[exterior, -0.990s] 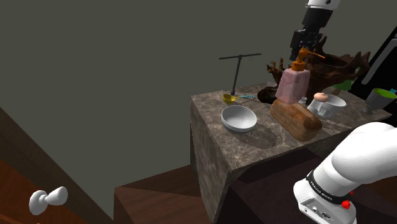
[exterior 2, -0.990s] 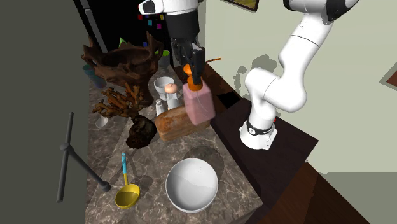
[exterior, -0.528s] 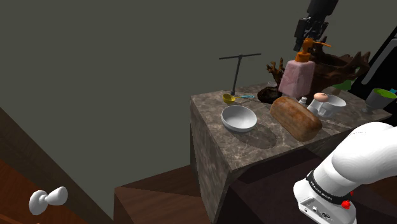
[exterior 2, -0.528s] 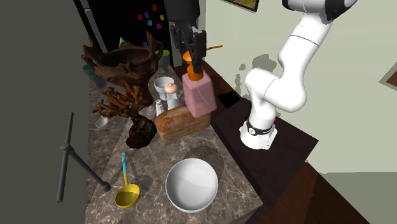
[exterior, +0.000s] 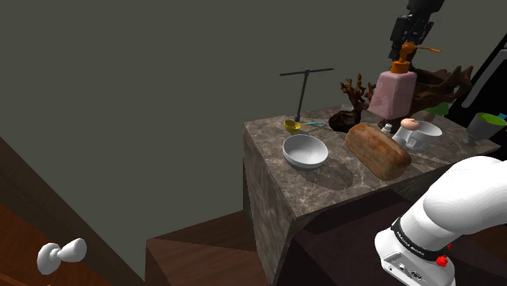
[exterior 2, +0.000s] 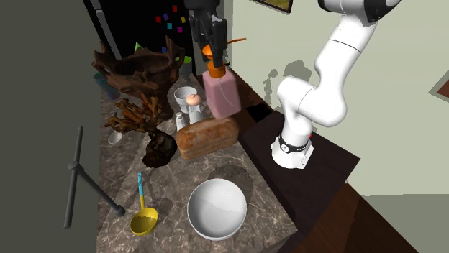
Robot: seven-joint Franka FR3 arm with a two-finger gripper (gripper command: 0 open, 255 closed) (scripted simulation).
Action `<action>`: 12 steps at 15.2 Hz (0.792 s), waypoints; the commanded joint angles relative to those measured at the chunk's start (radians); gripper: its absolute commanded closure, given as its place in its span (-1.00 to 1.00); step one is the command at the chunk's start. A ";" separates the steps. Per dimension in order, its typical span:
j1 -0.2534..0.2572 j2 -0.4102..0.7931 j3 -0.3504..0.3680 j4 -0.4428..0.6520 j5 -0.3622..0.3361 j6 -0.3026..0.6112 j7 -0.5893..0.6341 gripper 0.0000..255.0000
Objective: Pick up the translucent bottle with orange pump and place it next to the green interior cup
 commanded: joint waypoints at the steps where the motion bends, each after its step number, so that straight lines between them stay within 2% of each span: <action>1: -0.013 -0.009 -0.036 0.000 -0.025 -0.010 -0.049 1.00; 12: -0.064 0.029 -0.268 0.047 -0.146 -0.004 -0.339 1.00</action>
